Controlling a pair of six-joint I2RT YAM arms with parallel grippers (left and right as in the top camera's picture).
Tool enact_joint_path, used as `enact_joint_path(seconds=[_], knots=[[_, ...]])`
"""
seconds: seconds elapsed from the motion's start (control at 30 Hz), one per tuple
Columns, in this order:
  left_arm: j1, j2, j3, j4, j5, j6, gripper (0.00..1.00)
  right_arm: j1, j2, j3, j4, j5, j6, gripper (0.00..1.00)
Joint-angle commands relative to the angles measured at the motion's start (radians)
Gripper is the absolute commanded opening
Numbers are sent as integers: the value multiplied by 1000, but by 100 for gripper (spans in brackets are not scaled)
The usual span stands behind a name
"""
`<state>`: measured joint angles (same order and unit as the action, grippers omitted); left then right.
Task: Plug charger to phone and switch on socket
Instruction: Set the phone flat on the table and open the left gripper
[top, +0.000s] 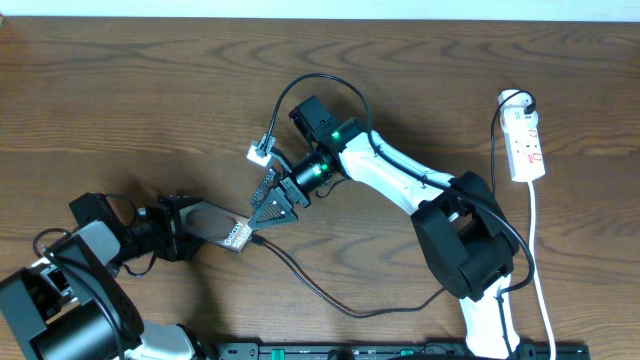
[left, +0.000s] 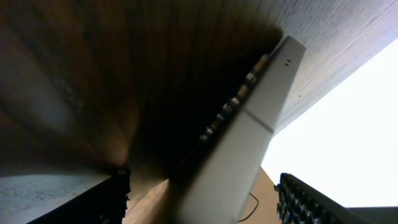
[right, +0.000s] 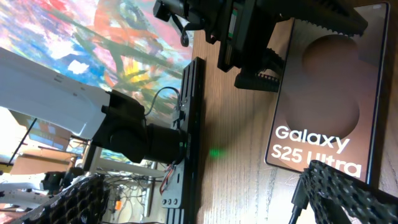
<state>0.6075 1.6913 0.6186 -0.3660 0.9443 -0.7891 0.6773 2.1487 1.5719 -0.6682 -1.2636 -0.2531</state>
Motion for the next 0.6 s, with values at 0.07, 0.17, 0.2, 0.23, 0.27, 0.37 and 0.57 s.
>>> enact_joint_path(seconds=[0.07,0.17,0.2,0.23,0.27,0.37,0.57], knots=[[5,114,-68,-29,-800,69,81,5,7,18,-1,-18,-6,99],[5,114,-42,-52,-845,69,82,5,7,18,-2,-18,-5,99],[5,114,-36,-54,-853,69,81,5,7,18,-2,-18,-5,99],[5,114,-31,-56,-859,70,82,5,7,18,-1,-18,-5,99],[5,113,-29,-56,-860,70,81,5,7,18,-1,-18,-6,99],[5,113,-23,-56,-859,70,81,5,7,18,-1,-18,-6,99],[5,114,-7,-56,-871,69,81,5,7,18,-1,-17,-6,99]])
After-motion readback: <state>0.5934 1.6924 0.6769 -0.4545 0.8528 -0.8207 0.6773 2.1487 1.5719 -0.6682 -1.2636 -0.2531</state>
